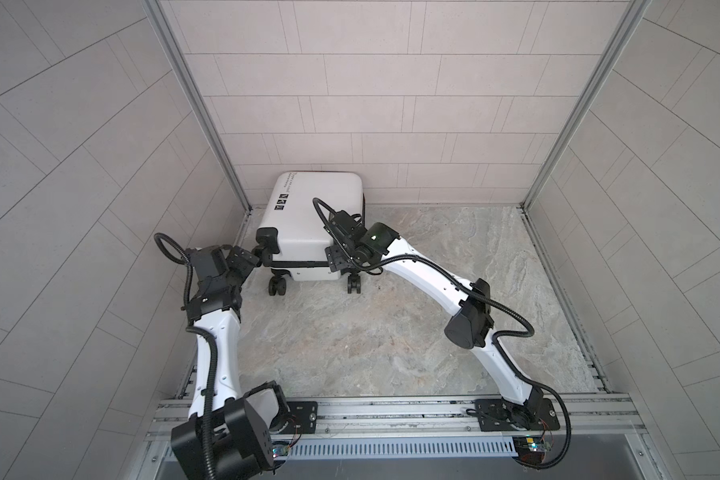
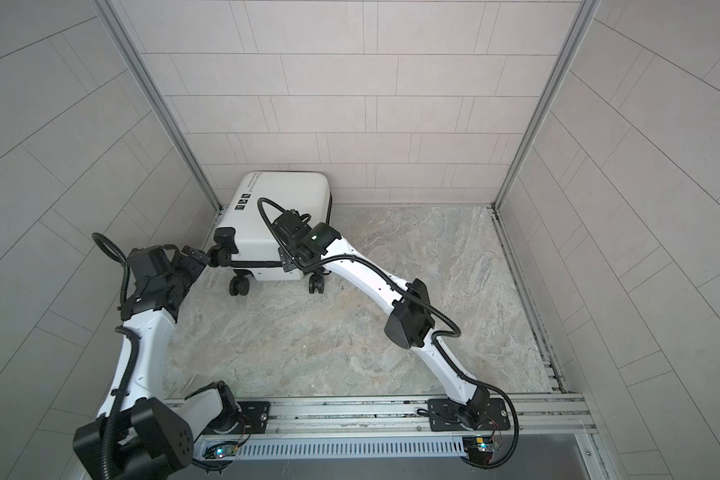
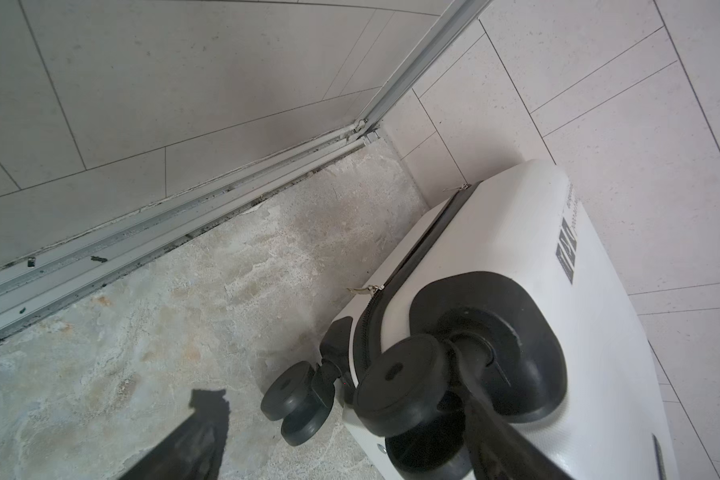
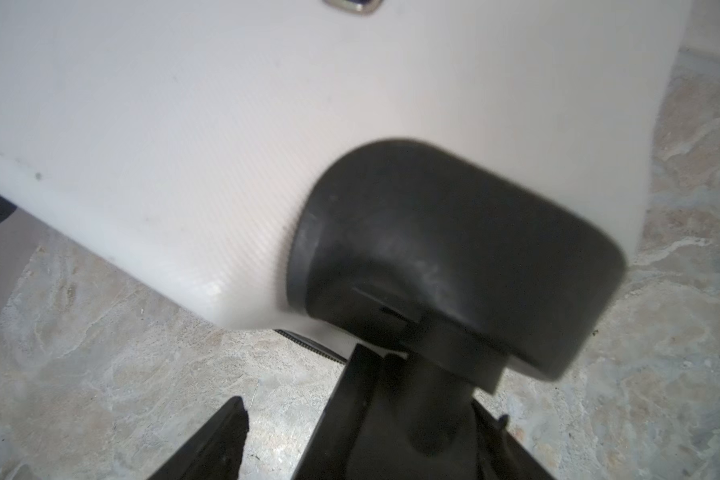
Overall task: Pack the luggage
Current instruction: 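Drag the closed suitcase with both grippers nearer the robot, turning it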
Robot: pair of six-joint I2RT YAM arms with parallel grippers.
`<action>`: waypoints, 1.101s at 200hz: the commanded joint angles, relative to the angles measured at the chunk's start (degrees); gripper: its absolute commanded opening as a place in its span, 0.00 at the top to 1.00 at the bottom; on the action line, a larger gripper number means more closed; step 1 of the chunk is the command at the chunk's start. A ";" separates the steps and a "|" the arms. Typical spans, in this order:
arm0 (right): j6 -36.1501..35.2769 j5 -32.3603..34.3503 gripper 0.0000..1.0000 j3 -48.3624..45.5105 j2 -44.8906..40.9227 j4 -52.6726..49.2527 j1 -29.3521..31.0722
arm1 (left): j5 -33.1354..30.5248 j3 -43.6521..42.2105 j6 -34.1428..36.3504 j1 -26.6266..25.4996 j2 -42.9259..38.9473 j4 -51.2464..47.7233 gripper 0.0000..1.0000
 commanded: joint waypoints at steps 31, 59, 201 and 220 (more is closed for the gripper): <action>-0.97 5.40 0.34 1.44 1.27 -1.12 0.29 | 1.22 -0.40 -0.69 1.39 1.25 2.68 0.06; -0.82 6.13 0.48 1.15 0.57 -2.07 0.28 | 1.90 0.06 -0.69 1.61 1.87 2.78 0.06; 2.36 3.75 0.95 -33.35 -24.19 6.24 -6.93 | 15.01 3.74 -3.11 1.34 4.18 6.52 0.06; 2.00 2.54 0.95 -39.52 -28.74 7.76 -8.69 | 19.32 3.96 -4.62 0.07 5.01 9.06 0.06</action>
